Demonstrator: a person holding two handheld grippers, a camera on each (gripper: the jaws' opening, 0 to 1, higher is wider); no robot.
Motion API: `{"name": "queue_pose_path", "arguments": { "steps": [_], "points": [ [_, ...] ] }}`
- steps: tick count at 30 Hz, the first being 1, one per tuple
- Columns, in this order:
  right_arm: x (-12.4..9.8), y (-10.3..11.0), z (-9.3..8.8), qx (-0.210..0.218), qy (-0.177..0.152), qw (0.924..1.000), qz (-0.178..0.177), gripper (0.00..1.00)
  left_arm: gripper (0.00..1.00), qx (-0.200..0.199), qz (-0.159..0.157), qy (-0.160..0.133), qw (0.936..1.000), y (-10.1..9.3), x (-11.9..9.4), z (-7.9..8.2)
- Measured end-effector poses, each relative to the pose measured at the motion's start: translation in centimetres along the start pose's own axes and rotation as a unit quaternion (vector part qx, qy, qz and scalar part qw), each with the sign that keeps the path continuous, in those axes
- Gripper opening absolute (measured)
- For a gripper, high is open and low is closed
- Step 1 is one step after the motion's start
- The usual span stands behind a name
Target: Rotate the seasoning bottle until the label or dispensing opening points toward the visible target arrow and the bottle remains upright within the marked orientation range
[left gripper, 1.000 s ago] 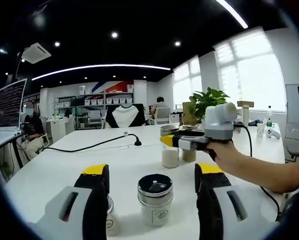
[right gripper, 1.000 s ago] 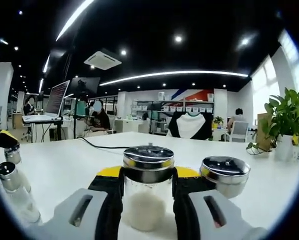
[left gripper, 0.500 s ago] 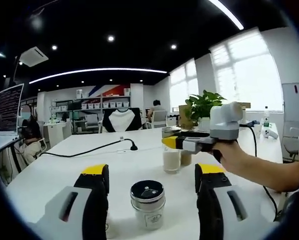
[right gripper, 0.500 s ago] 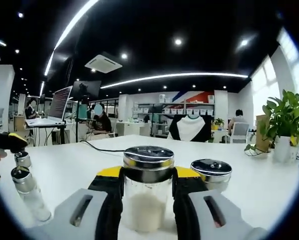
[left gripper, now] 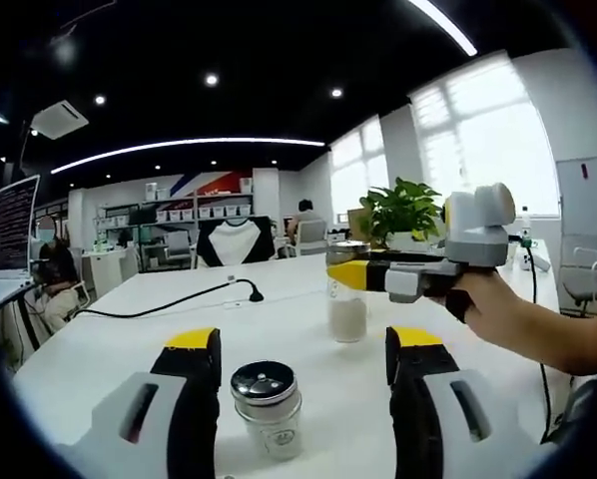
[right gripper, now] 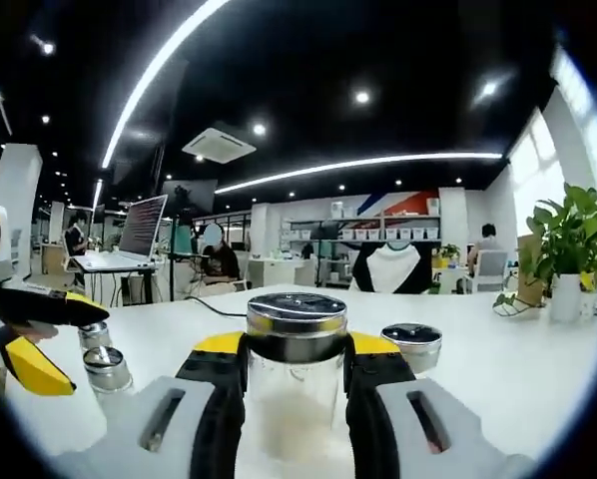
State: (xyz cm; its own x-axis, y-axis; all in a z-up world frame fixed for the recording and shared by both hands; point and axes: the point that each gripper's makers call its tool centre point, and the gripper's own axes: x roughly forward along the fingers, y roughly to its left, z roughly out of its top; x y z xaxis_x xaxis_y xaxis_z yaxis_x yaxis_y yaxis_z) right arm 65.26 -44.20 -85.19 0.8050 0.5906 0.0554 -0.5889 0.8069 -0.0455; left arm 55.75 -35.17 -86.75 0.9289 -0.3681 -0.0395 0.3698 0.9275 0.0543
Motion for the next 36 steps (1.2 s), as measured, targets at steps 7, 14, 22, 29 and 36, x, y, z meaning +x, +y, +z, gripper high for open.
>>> {"name": "queue_pose_path", "arguments": {
  "steps": [7,14,22,29,36],
  "points": [
    [-1.7,0.6,1.7,0.029,-0.038,0.9988,0.007,0.35,0.7,0.006,-0.016,0.001,0.9999,-0.9,0.3,0.1],
    [-3.0,1.8,3.0,0.025,-0.046,0.9983,0.027,0.35,0.66,0.007,-0.023,-0.002,0.9997,-1.5,0.4,0.3],
    [-4.2,2.6,3.2,0.031,-0.056,0.9975,0.031,0.35,0.66,0.01,-0.036,-0.001,0.9993,-2.2,0.6,0.2],
    [-4.9,3.7,2.8,0.041,-0.052,0.9967,0.048,0.35,0.66,0.022,-0.075,0.006,0.9969,-4.7,1.5,-0.2],
    [-6.1,4.9,2.7,0.043,-0.051,0.9957,0.064,0.35,0.66,0.024,-0.097,0.007,0.995,-6.1,2.1,-0.4]
  ]
}}
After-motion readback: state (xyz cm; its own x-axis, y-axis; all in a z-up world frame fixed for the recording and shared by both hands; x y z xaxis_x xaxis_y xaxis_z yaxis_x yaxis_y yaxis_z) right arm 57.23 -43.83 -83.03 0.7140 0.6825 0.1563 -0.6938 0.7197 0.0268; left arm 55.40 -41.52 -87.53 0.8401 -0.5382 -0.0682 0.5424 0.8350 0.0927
